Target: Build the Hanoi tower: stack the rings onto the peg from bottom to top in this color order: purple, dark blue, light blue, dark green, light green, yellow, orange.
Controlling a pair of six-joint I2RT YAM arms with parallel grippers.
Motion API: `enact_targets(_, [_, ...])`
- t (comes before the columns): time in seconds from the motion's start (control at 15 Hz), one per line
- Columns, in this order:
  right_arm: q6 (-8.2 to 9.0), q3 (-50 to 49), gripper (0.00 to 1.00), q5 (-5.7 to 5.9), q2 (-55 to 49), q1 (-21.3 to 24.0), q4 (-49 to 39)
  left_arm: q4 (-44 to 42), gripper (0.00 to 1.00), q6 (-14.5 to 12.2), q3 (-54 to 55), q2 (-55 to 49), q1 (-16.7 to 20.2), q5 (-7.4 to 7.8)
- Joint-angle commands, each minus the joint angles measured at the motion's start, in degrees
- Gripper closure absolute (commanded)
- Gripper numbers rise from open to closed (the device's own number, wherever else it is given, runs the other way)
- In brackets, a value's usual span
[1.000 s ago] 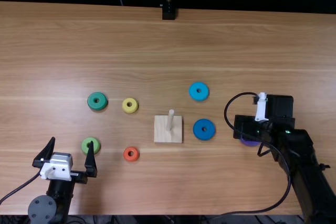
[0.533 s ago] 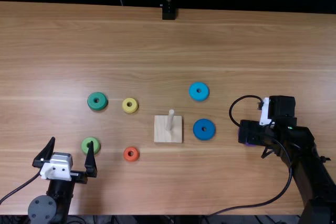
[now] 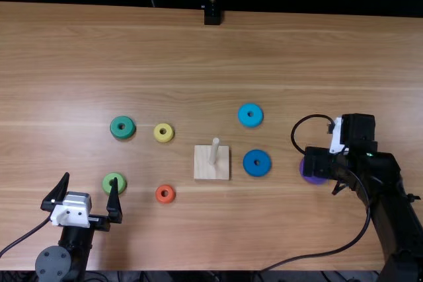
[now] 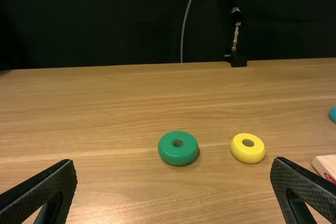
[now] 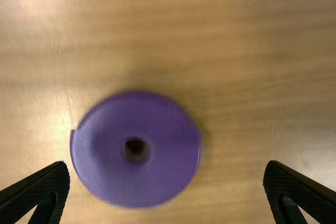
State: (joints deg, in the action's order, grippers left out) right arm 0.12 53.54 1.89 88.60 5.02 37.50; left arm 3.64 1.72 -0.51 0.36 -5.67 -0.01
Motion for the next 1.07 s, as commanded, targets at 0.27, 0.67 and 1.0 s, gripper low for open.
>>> enact_targets(0.27, [0.51, 1.6, 0.00, -4.84, 0.7, -0.1, -0.1, 2.6, 0.00, -0.3, 0.5, -0.4, -0.5, -0.41])
enact_targets(0.67, [0.41, 1.6, 0.00, -4.84, 3.8, -1.9, -5.1, 2.6, 0.00, -0.3, 0.5, -0.4, -0.5, -0.41])
enact_targets(1.0, [0.51, 1.2, 0.00, -4.74, 5.5, -2.1, -4.6, 2.6, 0.00, -0.3, 0.5, -0.4, -0.5, -0.41])
